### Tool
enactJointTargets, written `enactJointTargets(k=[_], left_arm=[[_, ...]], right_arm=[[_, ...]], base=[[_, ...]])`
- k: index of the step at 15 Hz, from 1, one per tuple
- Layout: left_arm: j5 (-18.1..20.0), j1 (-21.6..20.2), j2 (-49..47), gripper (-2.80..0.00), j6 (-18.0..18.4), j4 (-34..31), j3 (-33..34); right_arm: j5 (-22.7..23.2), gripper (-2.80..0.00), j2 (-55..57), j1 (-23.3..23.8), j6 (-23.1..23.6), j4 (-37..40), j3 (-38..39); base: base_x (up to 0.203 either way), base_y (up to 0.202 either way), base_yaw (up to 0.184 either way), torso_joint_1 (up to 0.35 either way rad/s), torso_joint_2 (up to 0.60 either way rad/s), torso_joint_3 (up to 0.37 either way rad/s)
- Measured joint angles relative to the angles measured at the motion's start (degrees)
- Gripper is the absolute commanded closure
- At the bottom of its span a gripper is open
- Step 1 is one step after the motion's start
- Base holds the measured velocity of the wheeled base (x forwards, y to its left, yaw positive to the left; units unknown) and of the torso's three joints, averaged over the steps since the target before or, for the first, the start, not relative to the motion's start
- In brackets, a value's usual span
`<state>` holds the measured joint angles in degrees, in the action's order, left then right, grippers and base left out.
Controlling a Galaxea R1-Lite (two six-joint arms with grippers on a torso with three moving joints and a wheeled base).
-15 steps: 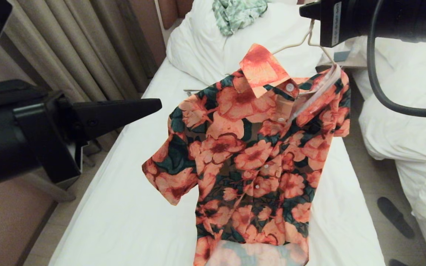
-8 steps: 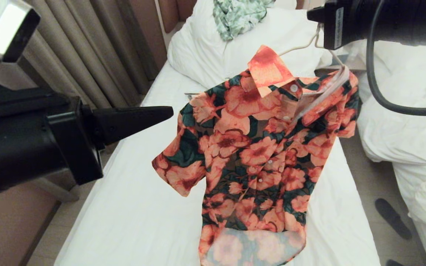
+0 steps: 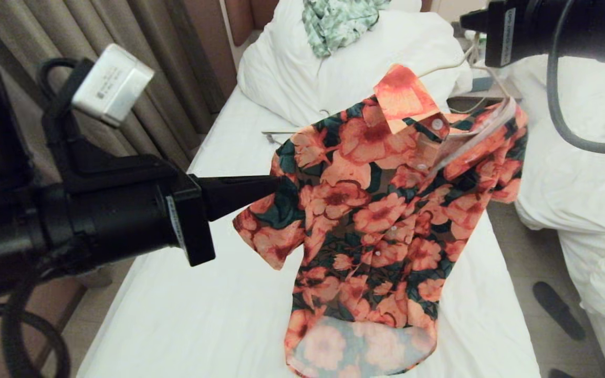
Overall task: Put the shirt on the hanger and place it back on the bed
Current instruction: Take the clothes hanger out of the clothes
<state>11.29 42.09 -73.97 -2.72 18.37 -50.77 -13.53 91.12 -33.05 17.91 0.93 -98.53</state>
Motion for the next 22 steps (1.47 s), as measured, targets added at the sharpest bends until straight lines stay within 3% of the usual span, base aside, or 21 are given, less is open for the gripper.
enactJointTargets(k=[3,7,11,14,18,22], left_arm=[[0.43,-0.60,-2.03,-2.80,2.79,4.56,2.26],[0.53,-0.58,-5.41,-2.80,2.82,6.50,3.27],[0.26,-0.76,-10.38,-2.80,2.93,18.40,6.01],[-0.18,-3.84,-14.71,-2.80,3.85,25.37,6.94],[0.34,-7.68,-15.72,-2.80,7.64,24.73,7.27],[5.79,-11.89,-11.75,-2.80,10.28,16.12,7.03]], right_arm=[[0.00,0.00,-0.24,0.42,-0.05,0.26,-0.70],[0.04,0.00,-0.13,0.85,-0.03,0.31,-0.70],[0.11,0.00,0.00,0.71,-0.09,0.23,0.01],[0.13,0.00,-0.15,0.72,-0.11,0.15,1.16],[0.30,0.00,-0.15,2.02,-0.22,-0.24,1.38],[0.44,0.00,-0.06,3.07,-0.31,-0.24,1.27]], base=[[0.000,0.000,0.000,0.000,0.00,0.000],[0.000,0.000,0.000,0.000,0.00,0.000],[0.000,0.000,0.000,0.000,0.00,0.000],[0.000,0.000,0.000,0.000,0.00,0.000],[0.000,0.000,0.000,0.000,0.00,0.000],[0.000,0.000,0.000,0.000,0.00,0.000]])
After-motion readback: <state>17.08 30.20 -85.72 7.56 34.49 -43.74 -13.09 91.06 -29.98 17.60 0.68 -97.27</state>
